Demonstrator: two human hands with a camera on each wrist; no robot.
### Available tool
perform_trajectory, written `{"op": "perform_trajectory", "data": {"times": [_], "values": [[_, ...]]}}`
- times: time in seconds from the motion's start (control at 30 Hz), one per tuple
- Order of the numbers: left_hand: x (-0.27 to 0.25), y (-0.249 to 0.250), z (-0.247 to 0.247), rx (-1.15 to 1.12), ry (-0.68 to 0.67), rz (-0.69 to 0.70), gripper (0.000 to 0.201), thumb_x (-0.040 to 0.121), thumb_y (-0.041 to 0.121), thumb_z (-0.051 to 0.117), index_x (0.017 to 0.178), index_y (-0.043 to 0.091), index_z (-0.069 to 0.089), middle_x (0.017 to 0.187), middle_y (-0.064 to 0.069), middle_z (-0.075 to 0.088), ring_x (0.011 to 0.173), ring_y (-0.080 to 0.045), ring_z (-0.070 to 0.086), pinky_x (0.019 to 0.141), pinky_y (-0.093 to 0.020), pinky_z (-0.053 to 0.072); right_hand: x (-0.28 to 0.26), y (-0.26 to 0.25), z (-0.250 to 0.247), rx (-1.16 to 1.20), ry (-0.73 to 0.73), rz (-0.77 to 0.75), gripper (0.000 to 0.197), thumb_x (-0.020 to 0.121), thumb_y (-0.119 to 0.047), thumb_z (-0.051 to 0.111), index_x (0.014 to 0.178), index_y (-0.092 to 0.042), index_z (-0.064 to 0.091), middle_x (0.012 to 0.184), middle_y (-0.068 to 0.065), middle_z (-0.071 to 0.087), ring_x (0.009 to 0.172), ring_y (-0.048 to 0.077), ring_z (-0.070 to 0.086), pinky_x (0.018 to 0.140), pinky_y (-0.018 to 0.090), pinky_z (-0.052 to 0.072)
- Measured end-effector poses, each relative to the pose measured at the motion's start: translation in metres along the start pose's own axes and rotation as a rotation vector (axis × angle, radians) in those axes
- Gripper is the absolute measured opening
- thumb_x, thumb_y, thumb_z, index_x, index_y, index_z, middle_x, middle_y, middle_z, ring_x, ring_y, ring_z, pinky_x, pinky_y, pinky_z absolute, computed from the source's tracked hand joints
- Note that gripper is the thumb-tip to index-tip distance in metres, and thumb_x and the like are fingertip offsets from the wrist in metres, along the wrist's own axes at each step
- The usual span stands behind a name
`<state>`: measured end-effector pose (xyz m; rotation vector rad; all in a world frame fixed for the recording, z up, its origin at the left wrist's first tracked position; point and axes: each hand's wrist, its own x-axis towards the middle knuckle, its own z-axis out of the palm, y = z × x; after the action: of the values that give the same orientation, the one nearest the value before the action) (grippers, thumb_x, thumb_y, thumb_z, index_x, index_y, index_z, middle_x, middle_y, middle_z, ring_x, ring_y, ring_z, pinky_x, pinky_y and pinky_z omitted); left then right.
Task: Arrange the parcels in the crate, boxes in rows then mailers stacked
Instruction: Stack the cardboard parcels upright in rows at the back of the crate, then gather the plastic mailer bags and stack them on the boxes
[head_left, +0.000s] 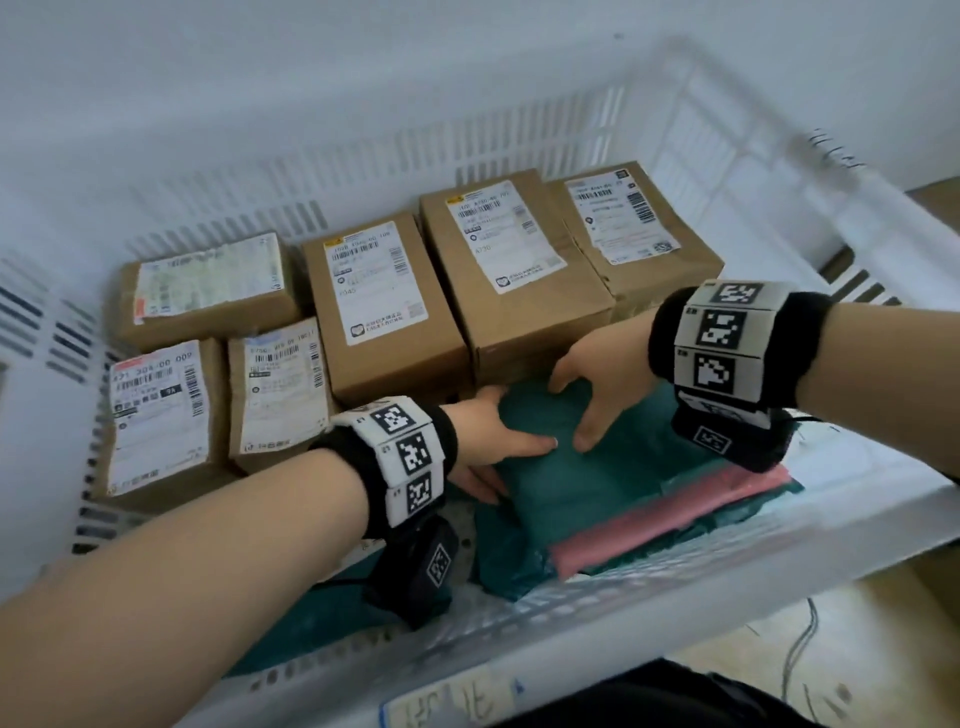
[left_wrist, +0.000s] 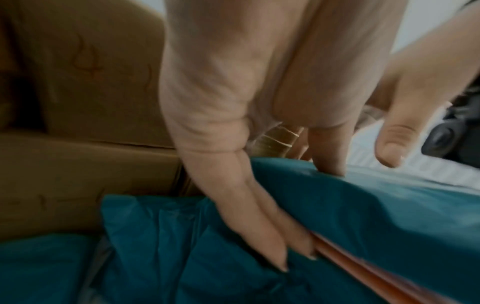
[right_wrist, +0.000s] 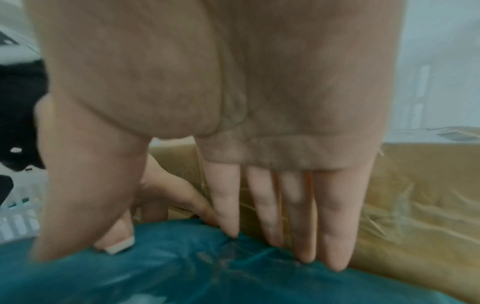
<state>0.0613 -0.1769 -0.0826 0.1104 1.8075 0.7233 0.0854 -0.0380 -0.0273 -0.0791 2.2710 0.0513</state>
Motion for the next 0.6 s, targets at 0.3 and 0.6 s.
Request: {"op": "perform_trajectory", "data": {"times": [0.3,0.6], "values": [[-0.032,-0.001,-0.048,-0.005,0.049,0.042,0.052,0.091,0.032,0.059,0.139,0.023,0.042,0.093,-0.003,0.068,0.074,-0.012,0.063,0.058,-0.016,0.056,-0.025,-0.012,-0.025,0.190,-0.065,-0.158,0.093,0.065,-0.066,0.067,0.145,-0.032,0.032,0.144,-0.011,0.040,0.131,0.012,0.041,0.107,0.025,0.030],[-0.046,-0.013,-0.074,-0.216,0.175,0.056,0.018,0.095,0.026,0.053,0.096,0.011,0.064,0.064,-0.004,0.069,0.048,-0.009,0.064,0.045,-0.015,0.053,-0.033,-0.028,-0.039,-0.007,0.262,-0.235,0.028,0.090,-0.030,0.056,0.115,-0.017,0.061,0.092,-0.003,0.062,0.083,0.016,0.057,0.072,0.027,0.047]]}}
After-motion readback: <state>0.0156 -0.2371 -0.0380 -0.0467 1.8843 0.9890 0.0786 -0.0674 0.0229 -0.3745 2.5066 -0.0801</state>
